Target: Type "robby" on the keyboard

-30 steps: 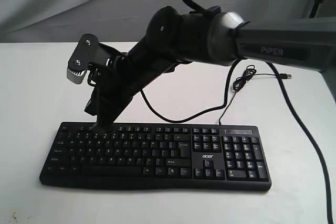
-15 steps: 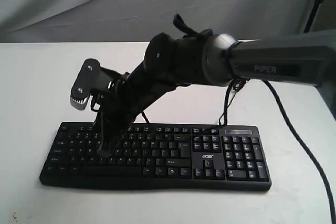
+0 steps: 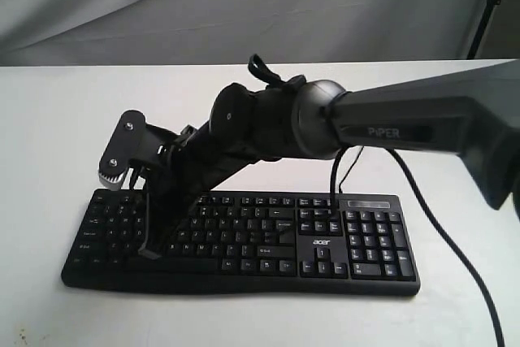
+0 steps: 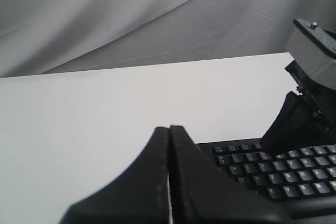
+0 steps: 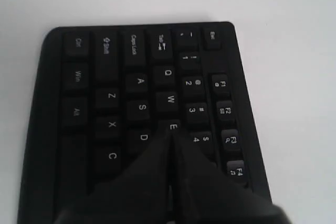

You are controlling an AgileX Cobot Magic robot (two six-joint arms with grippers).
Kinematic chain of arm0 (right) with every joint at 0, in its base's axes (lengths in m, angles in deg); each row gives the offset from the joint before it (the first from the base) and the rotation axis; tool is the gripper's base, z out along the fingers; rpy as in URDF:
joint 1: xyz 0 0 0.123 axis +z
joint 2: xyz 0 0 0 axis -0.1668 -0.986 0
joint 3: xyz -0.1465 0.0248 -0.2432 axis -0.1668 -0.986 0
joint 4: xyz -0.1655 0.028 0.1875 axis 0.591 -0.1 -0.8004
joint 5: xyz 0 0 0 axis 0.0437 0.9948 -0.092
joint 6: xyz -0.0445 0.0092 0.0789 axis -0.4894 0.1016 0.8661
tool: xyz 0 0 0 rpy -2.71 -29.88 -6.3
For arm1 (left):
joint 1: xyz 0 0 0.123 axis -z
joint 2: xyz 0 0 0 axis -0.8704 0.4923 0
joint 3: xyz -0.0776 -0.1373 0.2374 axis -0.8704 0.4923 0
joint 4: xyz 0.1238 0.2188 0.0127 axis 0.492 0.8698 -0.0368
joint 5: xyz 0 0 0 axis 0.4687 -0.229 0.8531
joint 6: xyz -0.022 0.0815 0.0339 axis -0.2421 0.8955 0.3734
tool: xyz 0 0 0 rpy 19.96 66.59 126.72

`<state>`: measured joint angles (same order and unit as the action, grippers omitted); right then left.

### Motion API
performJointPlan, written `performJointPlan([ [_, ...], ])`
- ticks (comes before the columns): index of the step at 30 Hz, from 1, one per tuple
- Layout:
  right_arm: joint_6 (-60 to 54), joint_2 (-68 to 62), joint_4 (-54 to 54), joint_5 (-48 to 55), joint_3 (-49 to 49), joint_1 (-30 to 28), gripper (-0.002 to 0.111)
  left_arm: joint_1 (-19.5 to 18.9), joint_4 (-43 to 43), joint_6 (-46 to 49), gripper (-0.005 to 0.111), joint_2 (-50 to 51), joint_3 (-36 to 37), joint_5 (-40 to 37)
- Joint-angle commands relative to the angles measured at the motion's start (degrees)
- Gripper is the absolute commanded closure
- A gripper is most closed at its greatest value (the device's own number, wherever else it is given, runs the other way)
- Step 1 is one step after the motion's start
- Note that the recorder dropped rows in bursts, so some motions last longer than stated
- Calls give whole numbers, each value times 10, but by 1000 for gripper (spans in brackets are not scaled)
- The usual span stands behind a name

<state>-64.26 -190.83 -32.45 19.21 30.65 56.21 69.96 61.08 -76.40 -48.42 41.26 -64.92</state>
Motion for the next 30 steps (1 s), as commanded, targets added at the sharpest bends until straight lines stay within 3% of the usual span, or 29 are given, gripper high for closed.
performJointPlan([
  [1, 2, -4, -4, -17, 0, 2, 108, 4, 3, -2, 107, -2, 2, 3],
  [13, 105, -40, 88, 55, 73, -5, 108, 4, 3, -2, 107, -2, 2, 3],
  [30, 102, -40, 91, 51, 73, -13, 108, 4, 3, -2, 107, -2, 2, 3],
])
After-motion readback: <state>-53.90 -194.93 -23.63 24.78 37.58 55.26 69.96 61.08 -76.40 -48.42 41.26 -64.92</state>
